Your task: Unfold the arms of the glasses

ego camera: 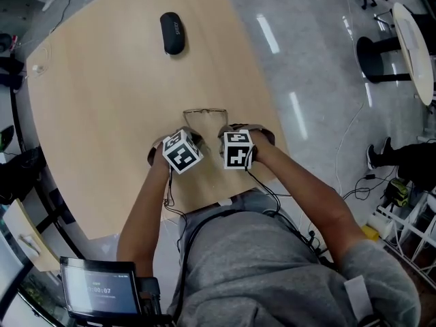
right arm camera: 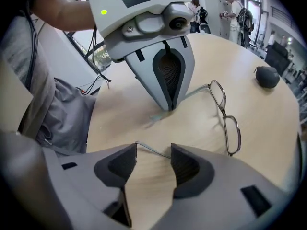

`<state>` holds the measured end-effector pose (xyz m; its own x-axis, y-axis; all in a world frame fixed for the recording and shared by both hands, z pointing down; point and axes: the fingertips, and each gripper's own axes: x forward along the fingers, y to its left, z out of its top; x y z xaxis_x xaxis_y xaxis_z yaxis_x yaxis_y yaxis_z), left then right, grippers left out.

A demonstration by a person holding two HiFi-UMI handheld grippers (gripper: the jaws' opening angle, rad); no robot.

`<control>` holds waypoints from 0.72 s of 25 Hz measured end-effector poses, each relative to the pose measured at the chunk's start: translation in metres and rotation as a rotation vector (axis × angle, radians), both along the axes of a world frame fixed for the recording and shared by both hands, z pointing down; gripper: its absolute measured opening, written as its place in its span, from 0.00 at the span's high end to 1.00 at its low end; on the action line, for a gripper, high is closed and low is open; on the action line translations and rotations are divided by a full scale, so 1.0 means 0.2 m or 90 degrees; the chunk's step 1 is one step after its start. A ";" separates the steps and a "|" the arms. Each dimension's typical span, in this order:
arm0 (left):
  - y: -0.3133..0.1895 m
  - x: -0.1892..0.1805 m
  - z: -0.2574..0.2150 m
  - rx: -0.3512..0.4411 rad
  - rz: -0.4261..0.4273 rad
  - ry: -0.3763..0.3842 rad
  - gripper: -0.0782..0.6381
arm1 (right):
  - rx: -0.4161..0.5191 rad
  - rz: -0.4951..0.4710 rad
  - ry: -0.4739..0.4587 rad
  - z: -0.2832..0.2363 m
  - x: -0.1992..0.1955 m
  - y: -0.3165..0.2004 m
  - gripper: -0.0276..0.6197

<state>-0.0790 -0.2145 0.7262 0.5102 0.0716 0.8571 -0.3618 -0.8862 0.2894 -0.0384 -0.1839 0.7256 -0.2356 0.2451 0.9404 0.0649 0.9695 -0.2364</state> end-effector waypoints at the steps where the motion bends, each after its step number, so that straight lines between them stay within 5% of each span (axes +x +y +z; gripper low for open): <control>1: 0.00 -0.01 0.00 -0.002 -0.005 0.002 0.88 | 0.000 -0.014 0.008 0.00 0.03 -0.01 0.64; 7: 0.00 -0.10 0.01 -0.014 -0.040 0.009 0.88 | 0.024 -0.039 0.033 0.01 0.12 -0.11 0.64; 14: 0.03 -0.12 0.00 -0.040 -0.114 0.044 0.88 | 0.011 -0.241 0.041 0.00 0.21 -0.10 0.64; 18: 0.00 -0.06 0.01 -0.042 -0.144 0.065 0.88 | 0.009 -0.292 0.075 0.01 0.34 -0.14 0.64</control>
